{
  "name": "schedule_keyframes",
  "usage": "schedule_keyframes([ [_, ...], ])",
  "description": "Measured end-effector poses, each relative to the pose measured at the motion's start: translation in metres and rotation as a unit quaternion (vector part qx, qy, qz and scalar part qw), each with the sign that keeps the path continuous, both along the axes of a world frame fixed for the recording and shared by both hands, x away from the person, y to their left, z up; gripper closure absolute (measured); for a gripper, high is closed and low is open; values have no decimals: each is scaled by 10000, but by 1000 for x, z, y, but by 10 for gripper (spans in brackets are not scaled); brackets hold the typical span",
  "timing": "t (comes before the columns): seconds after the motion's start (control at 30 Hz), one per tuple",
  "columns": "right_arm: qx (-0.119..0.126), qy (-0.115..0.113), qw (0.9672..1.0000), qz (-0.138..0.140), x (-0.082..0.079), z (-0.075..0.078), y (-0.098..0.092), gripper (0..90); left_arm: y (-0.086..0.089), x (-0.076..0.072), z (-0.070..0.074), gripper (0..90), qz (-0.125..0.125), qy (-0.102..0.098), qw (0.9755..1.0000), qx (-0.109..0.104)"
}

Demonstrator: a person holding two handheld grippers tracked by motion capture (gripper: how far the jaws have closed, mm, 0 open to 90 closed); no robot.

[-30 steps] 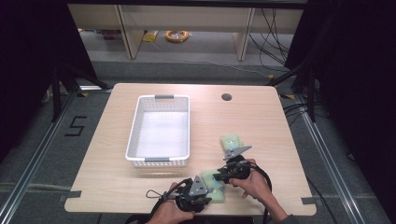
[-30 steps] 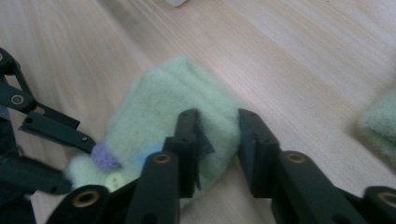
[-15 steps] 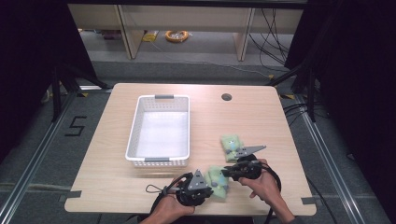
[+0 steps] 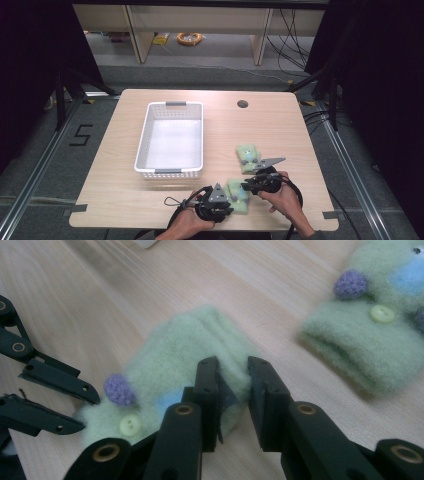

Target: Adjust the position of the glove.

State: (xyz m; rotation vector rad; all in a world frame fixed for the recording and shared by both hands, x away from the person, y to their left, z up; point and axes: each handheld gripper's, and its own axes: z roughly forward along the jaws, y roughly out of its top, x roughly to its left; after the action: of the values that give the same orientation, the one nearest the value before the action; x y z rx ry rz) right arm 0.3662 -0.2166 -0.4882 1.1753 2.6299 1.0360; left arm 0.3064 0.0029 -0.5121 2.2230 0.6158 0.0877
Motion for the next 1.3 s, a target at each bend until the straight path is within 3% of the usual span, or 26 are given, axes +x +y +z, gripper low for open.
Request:
schedule_keyframes([
  [0.03, -1, -34, 10000, -29, 1, -1, 0, 705, 1, 0, -1, 656, 35, 130, 9999, 20],
  [0.1, 25, 54, 10000, -37, 1, 0, -1, 670, 2, -3, 1, 630, 26, 112, 9999, -41],
  [0.17, -22, 62, 10000, -40, 1, 1, -2, 637, 5, -3, 3, 546, 24, 84, 9999, 70],
  [0.2, 61, -33, 9999, -95, 1, 1, -1, 609, 6, -3, 5, 546, 129, 68, 9999, 34],
  [0.23, 118, -89, 9998, -166, 1, 7, -2, 561, 9, -3, 7, 476, 196, 112, 9997, -36],
  [0.27, 106, -172, 9996, -221, 1, 9, -3, 544, 9, -3, 8, 474, 259, 116, 9995, -138],
  [0.37, 53, -281, 9991, -303, 5, 20, -9, 493, 12, -2, 13, 456, 288, 52, 9994, -161],
  [0.4, 176, -453, 9977, -463, 8, 21, -10, 479, 14, -3, 15, 450, 329, 87, 9991, -271],
  [0.47, -26, -556, 9970, -534, 14, 26, -14, 442, 19, -4, 21, 425, 395, 43, 9986, -355],
  [0.53, -37, -418, 9968, -677, 18, 30, -14, 421, 26, -4, 25, 391, 433, -21, 9984, -355],
  [0.57, -72, -431, 9965, -715, 20, 31, -15, 407, 30, -5, 26, 375, 454, -46, 9980, -441],
  [0.63, -168, -499, 9961, -714, 23, 30, -16, 390, 34, -6, 28, 353, 477, -52, 9980, -404],
  [0.67, -177, -425, 9959, -772, 24, 31, -16, 380, 40, -5, 29, 353, 509, -93, 9978, -414],
  [0.7, -291, -493, 9950, -821, 31, 28, -18, 363, 46, -7, 31, 324, 607, -57, 9968, -513],
  [0.73, -248, -507, 9946, -869, 34, 27, -18, 362, 52, -7, 31, 319, 670, -66, 9963, -538],
  [0.77, -353, -448, 9947, -860, 38, 26, -18, 361, 52, -7, 31, 315, 670, -66, 9963, -538],
  [0.83, -326, -418, 9945, -904, 40, 26, -17, 361, 60, -9, 33, 309, 722, -131, 9958, -550],
  [0.87, -371, -298, 9939, -996, 43, 27, -16, 361, 67, -9, 34, 306, 710, -158, 9963, -457],
  [0.9, -424, -458, 9932, -978, 48, 23, -14, 359, 69, -10, 34, 305, 838, -103, 9948, -565],
  [0.93, -464, -291, 9932, -1028, 53, 24, -11, 358, 74, -11, 34, 304, 899, -118, 9939, -628],
  [1.03, -494, -241, 9928, -1064, 58, 22, -8, 358, 78, -11, 33, 303, 960, -60, 9932, -660],
  [1.13, -507, -267, 9921, -1113, 66, 18, -5, 341, 84, -10, 32, 302, 893, -70, 9944, -568],
  [1.23, -556, -242, 9908, -1209, 68, 17, -2, 331, 85, -10, 30, 302, 949, -90, 9940, -545],
  [1.27, -724, -298, 9907, -1111, 72, 15, -1, 328, 84, -11, 29, 302, 1035, 26, 9925, -652],
  [1.3, -724, -298, 9907, -1111, 72, 15, -1, 328, 85, -11, 29, 302, 989, 4, 9935, -570],
])
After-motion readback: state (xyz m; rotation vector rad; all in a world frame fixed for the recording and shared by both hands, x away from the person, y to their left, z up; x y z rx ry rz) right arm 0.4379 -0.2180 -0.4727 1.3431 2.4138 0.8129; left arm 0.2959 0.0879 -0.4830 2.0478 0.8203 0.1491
